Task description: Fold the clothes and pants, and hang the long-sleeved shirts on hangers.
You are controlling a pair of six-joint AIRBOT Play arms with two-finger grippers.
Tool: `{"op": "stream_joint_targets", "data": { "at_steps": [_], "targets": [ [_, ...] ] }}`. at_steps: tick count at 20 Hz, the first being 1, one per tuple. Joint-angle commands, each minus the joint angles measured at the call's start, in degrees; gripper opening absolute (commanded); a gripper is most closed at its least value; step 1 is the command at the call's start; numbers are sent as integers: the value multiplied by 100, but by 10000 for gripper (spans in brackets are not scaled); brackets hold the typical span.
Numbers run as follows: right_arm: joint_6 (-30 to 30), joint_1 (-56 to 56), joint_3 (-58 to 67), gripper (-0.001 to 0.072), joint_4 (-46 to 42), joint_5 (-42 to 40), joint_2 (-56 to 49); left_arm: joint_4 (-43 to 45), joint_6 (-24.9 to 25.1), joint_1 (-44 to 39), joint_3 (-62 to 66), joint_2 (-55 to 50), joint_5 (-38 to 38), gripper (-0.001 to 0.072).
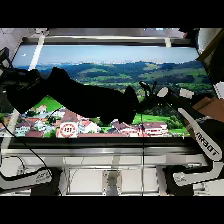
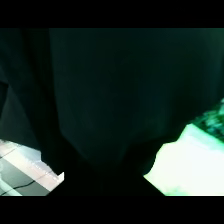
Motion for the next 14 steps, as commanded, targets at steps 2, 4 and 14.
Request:
{"op": "stream_joint_targets", "data": {
  "at_steps": [2,4,14],
  "targets": [
    [197,-507,890,5,-1147,1316,380,7,-17,472,7,756,-33,16],
    [197,-879,1447,5,-1530,1952,828,7,-13,837,7,1373,-33,16],
    [192,-1416,3644,4,-1432,1694,2133,225,229,1377,-101,2730,-804,17]
  ]
}}
